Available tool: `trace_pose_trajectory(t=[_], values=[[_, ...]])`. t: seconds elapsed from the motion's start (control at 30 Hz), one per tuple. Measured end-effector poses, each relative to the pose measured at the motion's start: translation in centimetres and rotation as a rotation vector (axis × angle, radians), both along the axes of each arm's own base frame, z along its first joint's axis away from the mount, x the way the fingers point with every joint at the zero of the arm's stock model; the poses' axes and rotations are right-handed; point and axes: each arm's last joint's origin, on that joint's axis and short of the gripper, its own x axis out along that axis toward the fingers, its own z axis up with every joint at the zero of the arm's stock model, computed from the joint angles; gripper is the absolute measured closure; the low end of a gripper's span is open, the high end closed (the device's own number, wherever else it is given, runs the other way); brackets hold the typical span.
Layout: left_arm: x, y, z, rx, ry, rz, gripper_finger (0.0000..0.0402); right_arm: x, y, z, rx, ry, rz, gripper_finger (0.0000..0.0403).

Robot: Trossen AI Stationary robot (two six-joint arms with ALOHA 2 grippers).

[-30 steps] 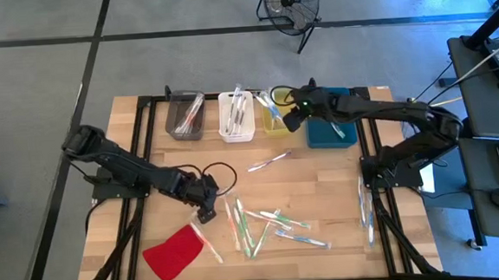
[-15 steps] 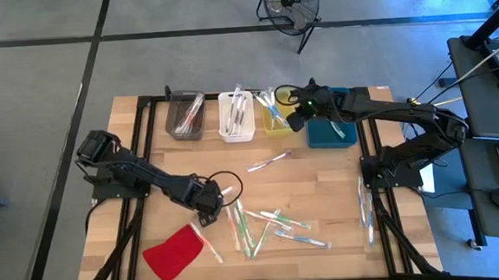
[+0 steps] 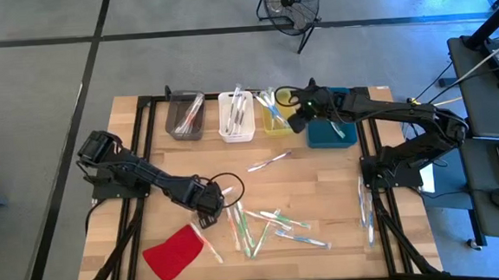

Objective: Pick & Place Toothbrushes
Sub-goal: Put the orange toothbrush into the black bin

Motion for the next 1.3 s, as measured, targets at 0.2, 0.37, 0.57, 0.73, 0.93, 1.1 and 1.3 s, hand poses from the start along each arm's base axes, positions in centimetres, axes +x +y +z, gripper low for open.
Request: trace_pose_trajectory(t=[0.2, 0.37, 0.57, 0.73, 0.93, 1.1, 1.3], values=[[0.1, 0.2, 0.0, 0.006, 0.000, 0.013, 0.0311, -0.1, 0.3, -0.3, 0.068, 0.014, 0.052, 0.0279], [0.2, 0.3, 0.0, 0.006, -0.013, 0.017, 0.0348, -0.2, 1.1, -0.5, 0.093, 0.056, 0.084, 0.0297], [0.2, 0.3, 0.0, -0.009, -0.015, 0.042, 0.0378, -0.1, 2.7, -0.9, 0.115, 0.124, 0.145, 0.0325], [0.1, 0.4, 0.1, -0.009, -0.027, 0.084, 0.0379, 0.1, 4.0, -0.9, 0.100, 0.158, 0.205, 0.0348], [0.0, 0.5, 0.4, -0.001, -0.043, 0.114, 0.0378, 0.0, 5.1, -1.1, 0.055, 0.237, 0.236, 0.0367], [0.0, 0.7, 1.0, -0.018, -0.067, 0.121, 0.0380, -0.3, 6.2, -1.5, 0.063, 0.292, 0.278, 0.0381], [-0.2, 1.2, 2.6, -0.027, -0.130, 0.151, 0.0380, -1.2, 7.8, -4.0, 0.078, 0.364, 0.335, 0.0396]])
